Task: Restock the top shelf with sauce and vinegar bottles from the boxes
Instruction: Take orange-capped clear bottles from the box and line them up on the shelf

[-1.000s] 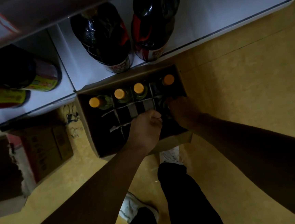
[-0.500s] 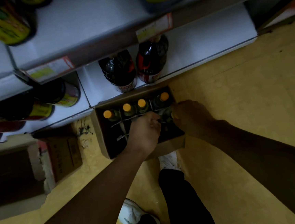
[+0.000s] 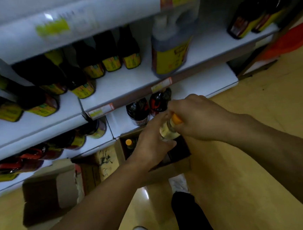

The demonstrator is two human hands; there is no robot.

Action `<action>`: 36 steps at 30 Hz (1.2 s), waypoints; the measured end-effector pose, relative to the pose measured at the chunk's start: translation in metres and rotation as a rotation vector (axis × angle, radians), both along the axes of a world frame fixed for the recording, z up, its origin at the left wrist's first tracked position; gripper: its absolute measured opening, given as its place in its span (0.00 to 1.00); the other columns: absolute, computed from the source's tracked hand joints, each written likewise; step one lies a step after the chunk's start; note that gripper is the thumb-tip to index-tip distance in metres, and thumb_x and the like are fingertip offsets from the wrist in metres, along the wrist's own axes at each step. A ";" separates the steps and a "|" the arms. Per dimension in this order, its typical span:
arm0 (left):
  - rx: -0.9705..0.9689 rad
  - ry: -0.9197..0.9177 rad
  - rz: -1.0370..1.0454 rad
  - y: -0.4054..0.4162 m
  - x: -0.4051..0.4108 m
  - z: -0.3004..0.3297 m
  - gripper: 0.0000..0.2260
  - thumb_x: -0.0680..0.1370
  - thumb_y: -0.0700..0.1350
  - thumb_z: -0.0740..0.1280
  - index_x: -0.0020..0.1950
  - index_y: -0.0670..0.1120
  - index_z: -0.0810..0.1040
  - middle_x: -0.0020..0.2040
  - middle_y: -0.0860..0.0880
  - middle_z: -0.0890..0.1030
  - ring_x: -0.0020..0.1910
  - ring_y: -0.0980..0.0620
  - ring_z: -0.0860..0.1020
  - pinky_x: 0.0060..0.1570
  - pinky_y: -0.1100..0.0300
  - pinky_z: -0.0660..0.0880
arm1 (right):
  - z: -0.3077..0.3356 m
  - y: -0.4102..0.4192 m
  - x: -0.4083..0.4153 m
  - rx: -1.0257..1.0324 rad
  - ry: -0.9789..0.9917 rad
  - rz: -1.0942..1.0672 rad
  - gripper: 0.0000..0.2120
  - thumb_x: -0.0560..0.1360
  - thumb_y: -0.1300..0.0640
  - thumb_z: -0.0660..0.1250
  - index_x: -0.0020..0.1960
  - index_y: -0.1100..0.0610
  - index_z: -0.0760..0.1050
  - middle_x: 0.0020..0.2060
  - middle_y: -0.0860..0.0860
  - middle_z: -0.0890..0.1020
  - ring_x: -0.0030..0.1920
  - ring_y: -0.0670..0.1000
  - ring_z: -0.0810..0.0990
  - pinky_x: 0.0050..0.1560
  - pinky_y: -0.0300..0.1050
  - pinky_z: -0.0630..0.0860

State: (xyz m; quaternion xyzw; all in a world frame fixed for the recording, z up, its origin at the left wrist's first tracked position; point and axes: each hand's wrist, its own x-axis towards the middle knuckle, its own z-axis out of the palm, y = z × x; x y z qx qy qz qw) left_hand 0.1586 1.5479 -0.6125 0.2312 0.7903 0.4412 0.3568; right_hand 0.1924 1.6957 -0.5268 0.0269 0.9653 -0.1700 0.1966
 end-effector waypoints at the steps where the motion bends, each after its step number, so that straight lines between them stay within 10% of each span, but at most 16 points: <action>1: 0.014 0.017 -0.009 -0.002 -0.002 0.018 0.33 0.73 0.39 0.74 0.63 0.68 0.61 0.53 0.69 0.71 0.52 0.70 0.72 0.46 0.78 0.69 | 0.021 -0.003 0.000 0.003 0.023 -0.001 0.11 0.74 0.53 0.68 0.55 0.54 0.71 0.42 0.51 0.74 0.45 0.53 0.74 0.34 0.46 0.67; 15: 0.145 0.217 0.010 -0.041 -0.013 0.235 0.26 0.66 0.57 0.73 0.60 0.59 0.68 0.52 0.55 0.79 0.51 0.55 0.79 0.49 0.44 0.79 | 0.270 -0.041 0.000 -0.002 0.271 0.041 0.12 0.72 0.45 0.71 0.52 0.43 0.72 0.43 0.44 0.75 0.42 0.46 0.72 0.37 0.47 0.68; 36: 0.500 0.326 0.149 -0.067 -0.039 0.522 0.24 0.70 0.50 0.77 0.62 0.57 0.71 0.56 0.54 0.81 0.54 0.57 0.81 0.57 0.49 0.79 | 0.532 -0.058 -0.029 -0.559 0.799 -0.068 0.19 0.71 0.51 0.75 0.59 0.48 0.74 0.44 0.48 0.83 0.40 0.45 0.83 0.39 0.41 0.77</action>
